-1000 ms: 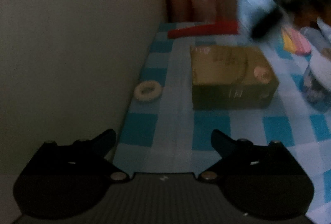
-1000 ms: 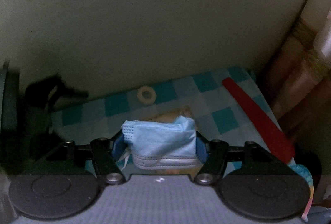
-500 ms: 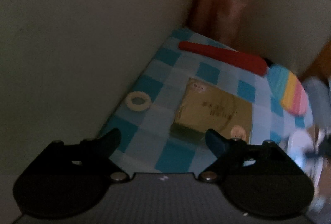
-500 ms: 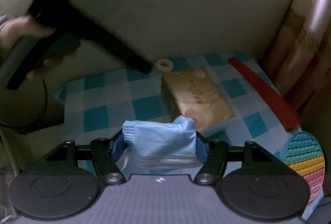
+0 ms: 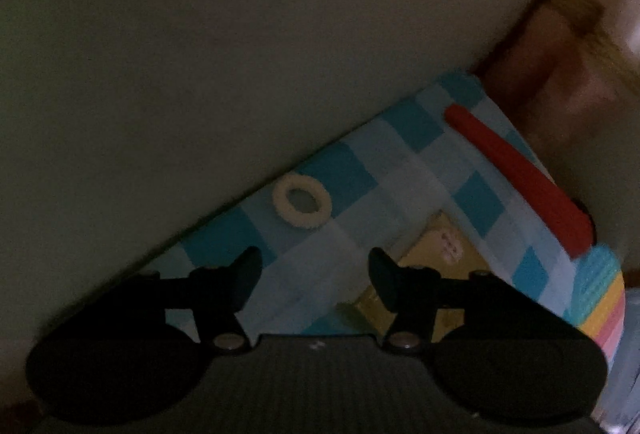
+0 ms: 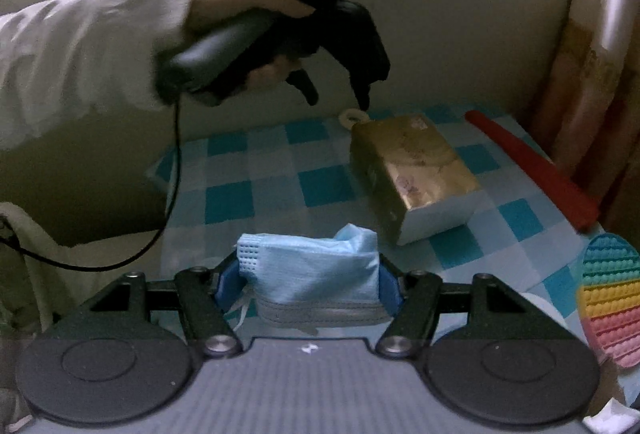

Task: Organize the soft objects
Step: 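Move the left gripper to the cream scrunchie while the right gripper holds the mask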

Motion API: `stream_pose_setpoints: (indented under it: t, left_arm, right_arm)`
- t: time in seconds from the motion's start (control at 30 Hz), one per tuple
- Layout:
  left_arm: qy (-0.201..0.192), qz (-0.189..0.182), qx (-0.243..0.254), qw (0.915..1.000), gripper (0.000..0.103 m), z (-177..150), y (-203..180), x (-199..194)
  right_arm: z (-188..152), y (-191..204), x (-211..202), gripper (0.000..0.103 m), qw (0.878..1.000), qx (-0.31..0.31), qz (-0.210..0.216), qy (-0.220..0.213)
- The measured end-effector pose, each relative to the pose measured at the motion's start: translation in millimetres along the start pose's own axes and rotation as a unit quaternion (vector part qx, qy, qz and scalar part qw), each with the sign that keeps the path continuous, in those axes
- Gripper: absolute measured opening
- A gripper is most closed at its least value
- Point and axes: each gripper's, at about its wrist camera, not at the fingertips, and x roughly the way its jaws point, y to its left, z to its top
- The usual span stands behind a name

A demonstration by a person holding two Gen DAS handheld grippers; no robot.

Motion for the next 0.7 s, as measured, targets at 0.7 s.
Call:
stream_pose_setpoints:
  t: [0.7]
  left_arm:
    - [0.018,0.048,-0.049,0.9975,0.033,26.7,-21.2,52.2]
  right_arm:
    - [-14.3,-11.2,19.1,0.071,0.999,0.015,0.030,0.008]
